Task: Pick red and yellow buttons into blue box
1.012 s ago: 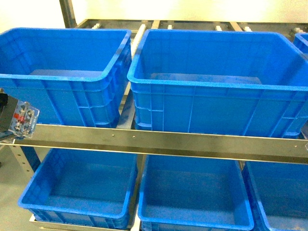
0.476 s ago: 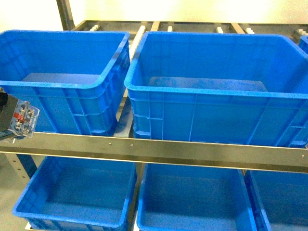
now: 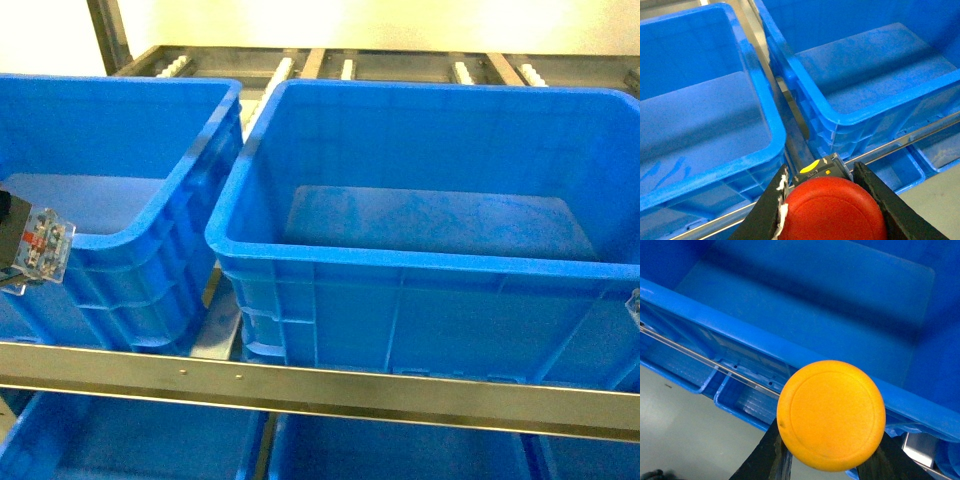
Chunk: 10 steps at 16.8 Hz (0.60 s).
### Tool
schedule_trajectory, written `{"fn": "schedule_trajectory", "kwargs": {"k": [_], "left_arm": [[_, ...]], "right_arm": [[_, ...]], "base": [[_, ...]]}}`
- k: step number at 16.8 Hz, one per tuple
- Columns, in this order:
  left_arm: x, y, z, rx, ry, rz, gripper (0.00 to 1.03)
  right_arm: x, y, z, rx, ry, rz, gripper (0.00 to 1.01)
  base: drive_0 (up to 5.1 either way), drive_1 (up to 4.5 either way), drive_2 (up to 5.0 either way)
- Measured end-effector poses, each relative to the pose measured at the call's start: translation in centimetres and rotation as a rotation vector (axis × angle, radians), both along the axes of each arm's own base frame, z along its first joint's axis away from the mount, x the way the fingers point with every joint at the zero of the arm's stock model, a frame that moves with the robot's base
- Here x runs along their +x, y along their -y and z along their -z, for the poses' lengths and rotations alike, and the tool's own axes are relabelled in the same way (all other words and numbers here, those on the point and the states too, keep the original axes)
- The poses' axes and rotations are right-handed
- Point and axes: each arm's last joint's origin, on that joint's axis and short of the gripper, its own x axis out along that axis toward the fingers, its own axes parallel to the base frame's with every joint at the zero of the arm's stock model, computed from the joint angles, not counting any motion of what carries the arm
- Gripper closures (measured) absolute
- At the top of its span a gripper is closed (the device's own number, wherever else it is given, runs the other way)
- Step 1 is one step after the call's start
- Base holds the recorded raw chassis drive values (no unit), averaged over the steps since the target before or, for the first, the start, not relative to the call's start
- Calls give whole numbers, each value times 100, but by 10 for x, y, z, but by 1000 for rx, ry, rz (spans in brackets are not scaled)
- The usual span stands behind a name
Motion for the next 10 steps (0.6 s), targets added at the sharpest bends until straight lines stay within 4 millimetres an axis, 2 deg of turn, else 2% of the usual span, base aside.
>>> {"fn": "schedule_trajectory", "kwargs": {"k": [7, 10], "left_arm": [[0, 1, 0, -1, -3, 6, 71], [0, 1, 0, -1, -3, 8, 71]], "right_arm": [[0, 0, 0, -5, 0, 8, 75], [-8, -1, -7, -24, -8, 13, 75]], "base": [[0, 0, 0], [0, 0, 0]]}}
